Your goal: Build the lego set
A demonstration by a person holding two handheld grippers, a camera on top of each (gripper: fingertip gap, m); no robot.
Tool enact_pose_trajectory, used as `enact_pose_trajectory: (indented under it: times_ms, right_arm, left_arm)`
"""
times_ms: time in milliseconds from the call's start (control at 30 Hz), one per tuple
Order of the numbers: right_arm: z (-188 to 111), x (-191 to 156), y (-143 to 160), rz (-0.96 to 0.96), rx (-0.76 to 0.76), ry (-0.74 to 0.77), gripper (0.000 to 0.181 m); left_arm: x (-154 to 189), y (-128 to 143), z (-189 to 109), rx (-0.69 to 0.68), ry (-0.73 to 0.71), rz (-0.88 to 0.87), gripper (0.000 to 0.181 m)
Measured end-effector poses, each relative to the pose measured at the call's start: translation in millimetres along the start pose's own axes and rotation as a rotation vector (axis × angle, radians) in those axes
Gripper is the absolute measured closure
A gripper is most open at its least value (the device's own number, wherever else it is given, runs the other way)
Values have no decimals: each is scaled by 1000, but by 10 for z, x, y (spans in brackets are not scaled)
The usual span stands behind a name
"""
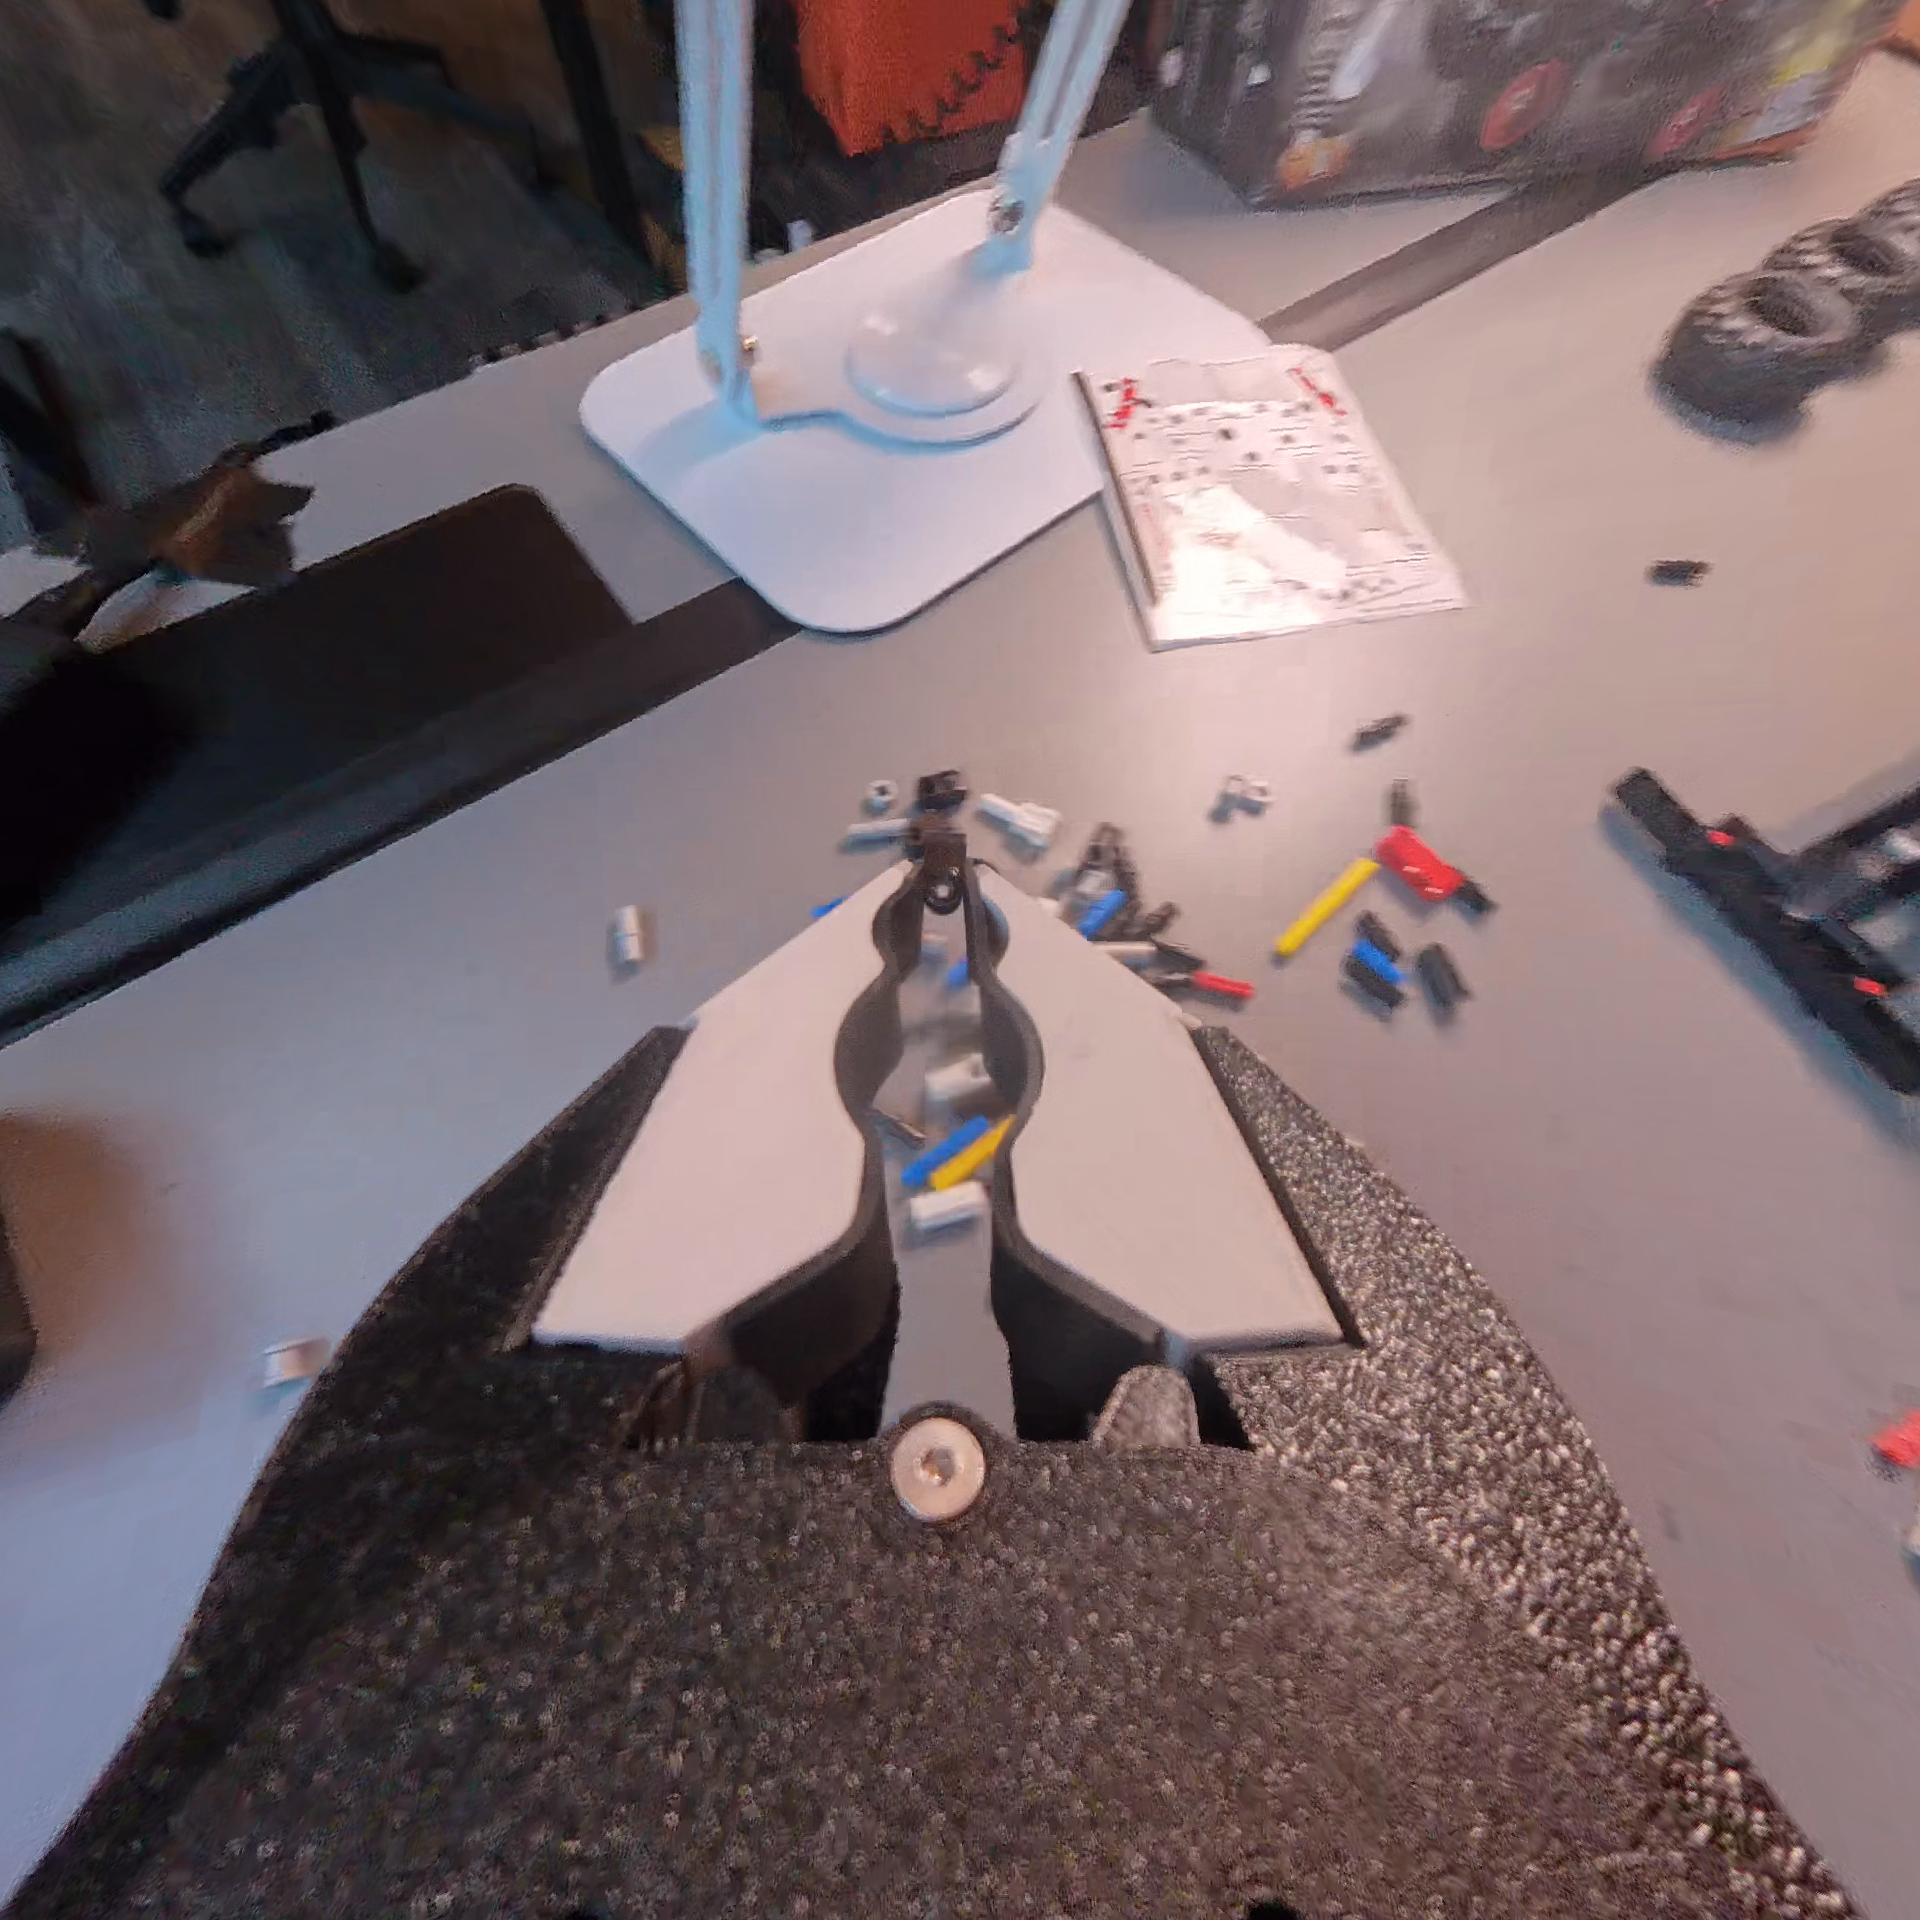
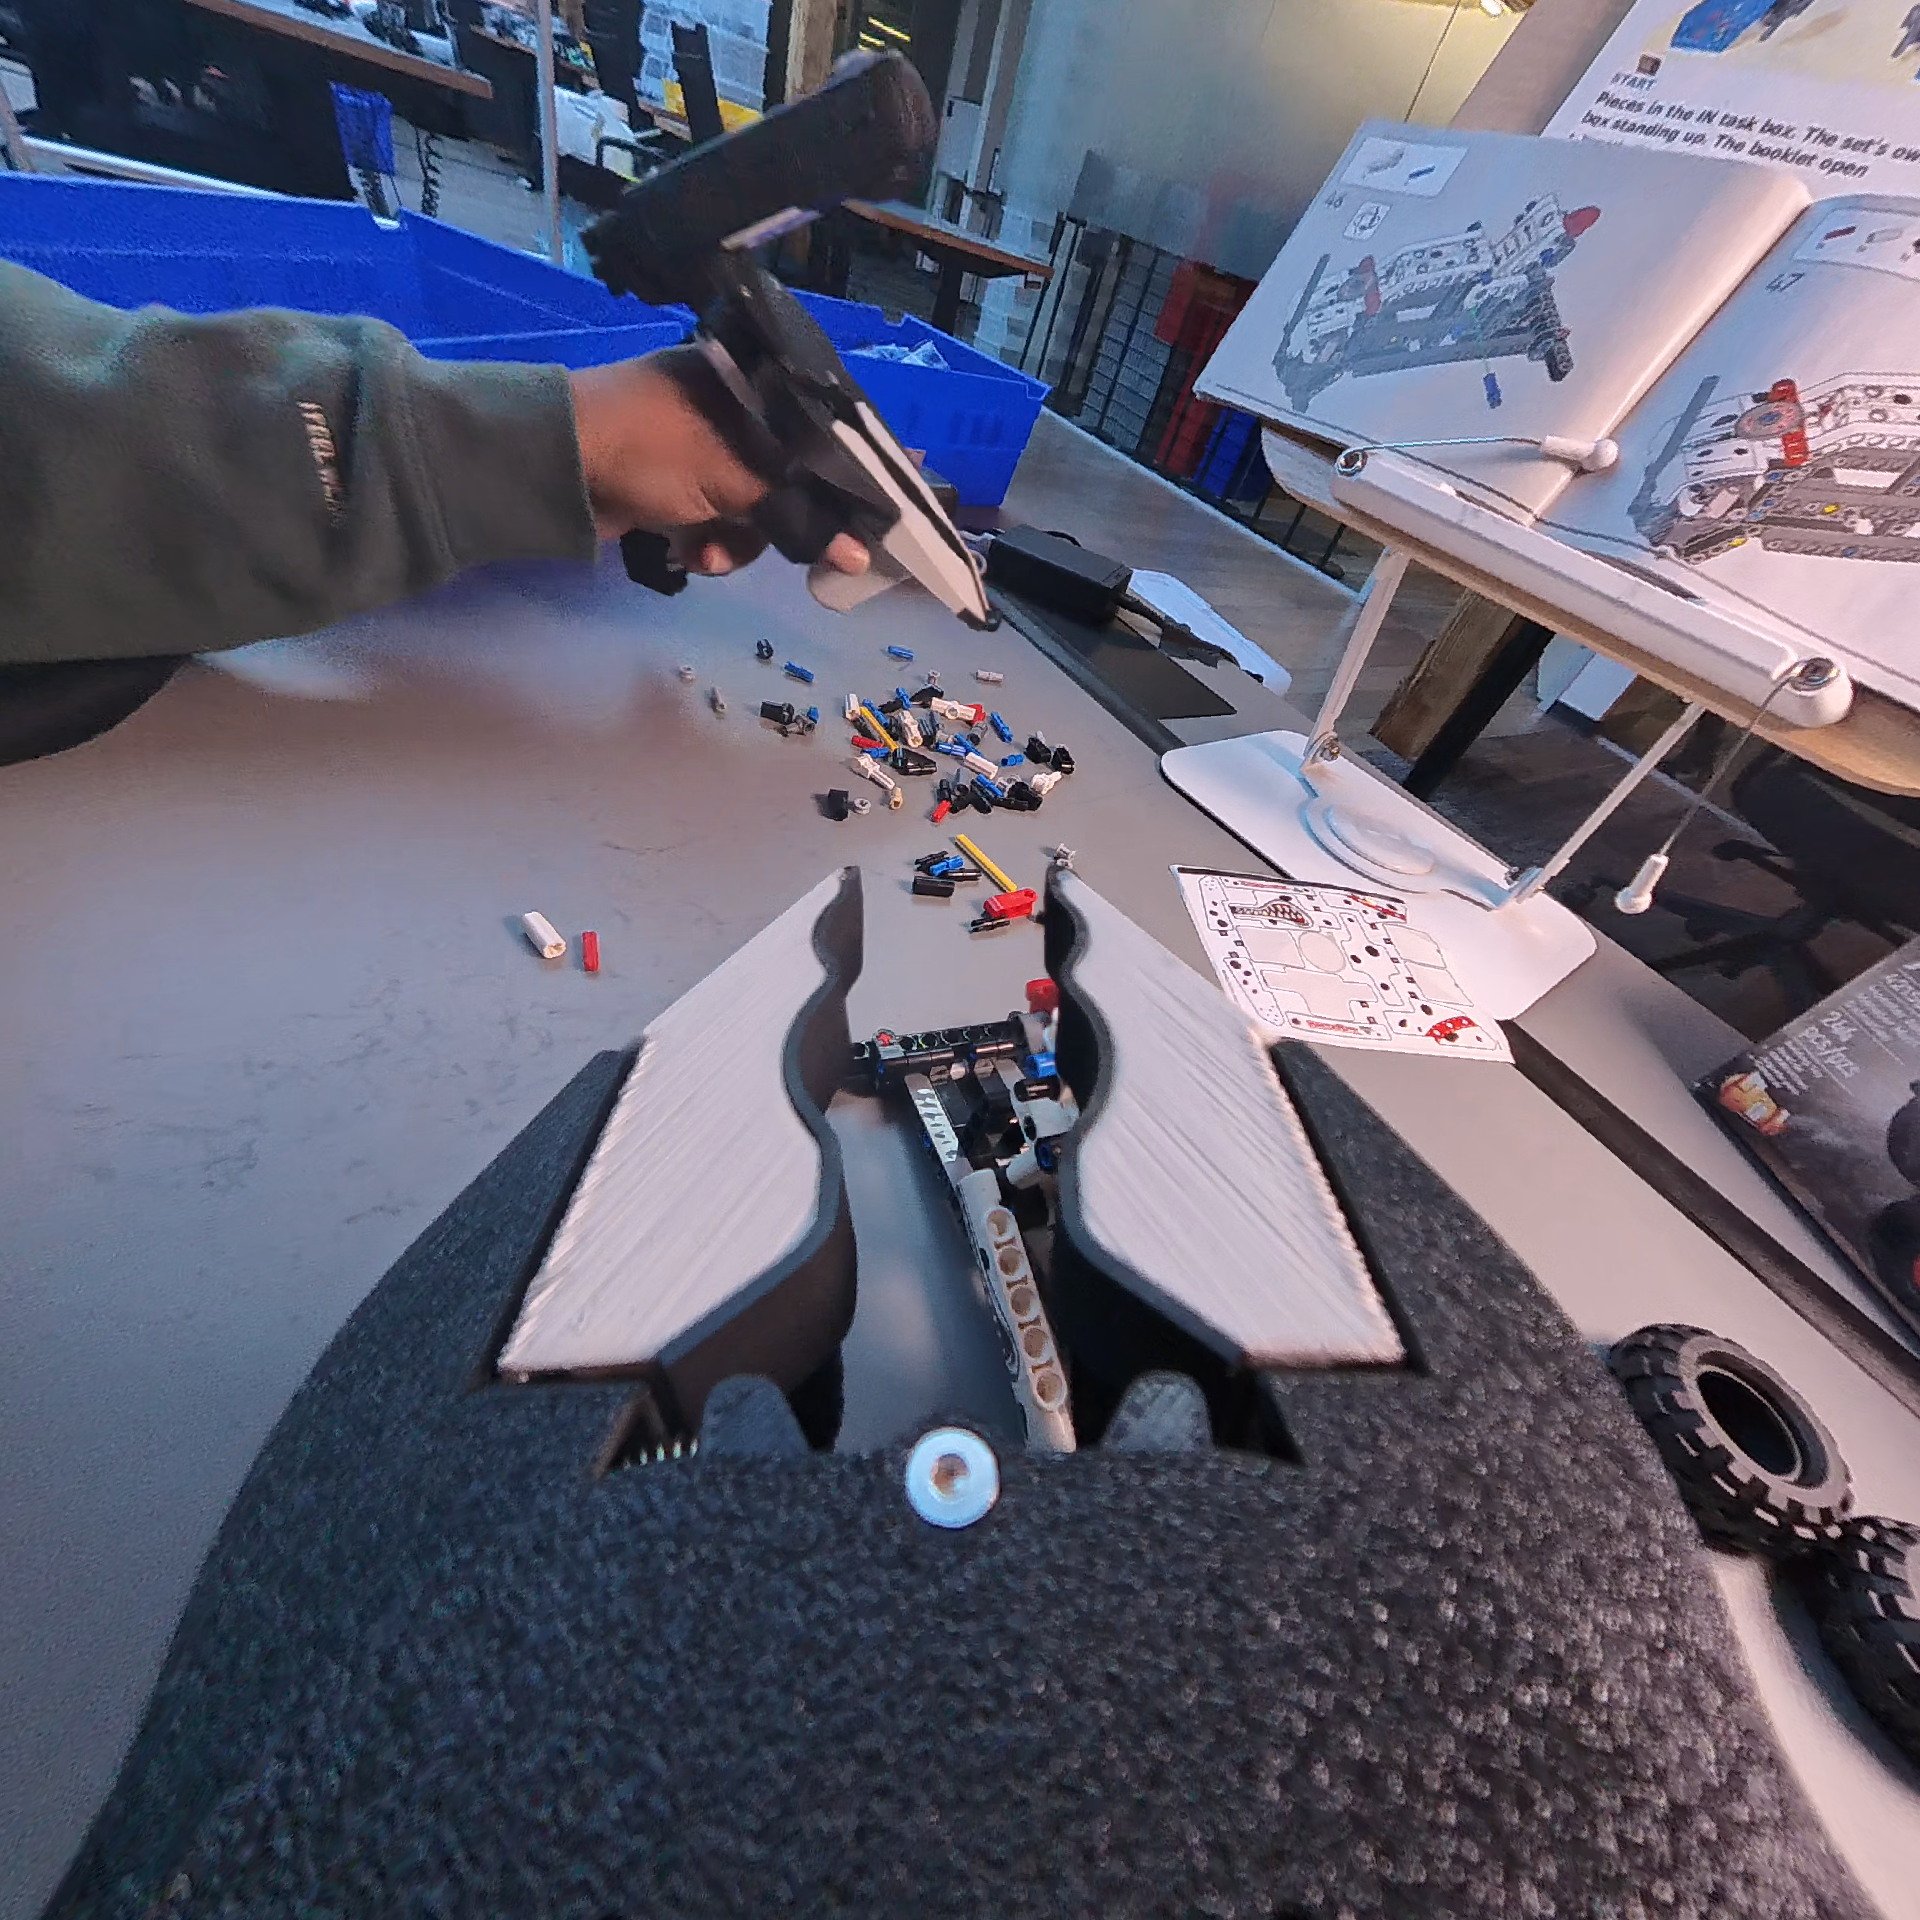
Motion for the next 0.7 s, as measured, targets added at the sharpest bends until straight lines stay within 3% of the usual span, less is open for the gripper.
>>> enact_pose_trajectory:
  times_ms: [100,300,467,600,700]
  right_arm:
    - [-13,9,-15,-19,-3,19,147]
    - [-8,7,-11,-33,-25,30,145]
    - [9,2,15,-16,-79,30,133]
    - [22,-18,18,-31,-105,35,129]
    - [27,-35,19,-44,-118,33,126]
  left_arm:
    - [589,58,-161,-14,161,54,174]
    - [1497,634,-298,-136,369,123,174]
    - [1657,861,-336,-200,385,128,174]
    - [1679,905,-330,-226,413,131,173]
    - [1650,860,-351,-206,443,110,164]
Point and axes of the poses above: each gripper's, where its closed fingertips meet, z out along the fingers, y out of its underside, x = y × z across the jaws, the point moved 6 cm from there along -z, back along the fingers, and after that the axes turned 6 degrees about y, right-handed, at the moved point
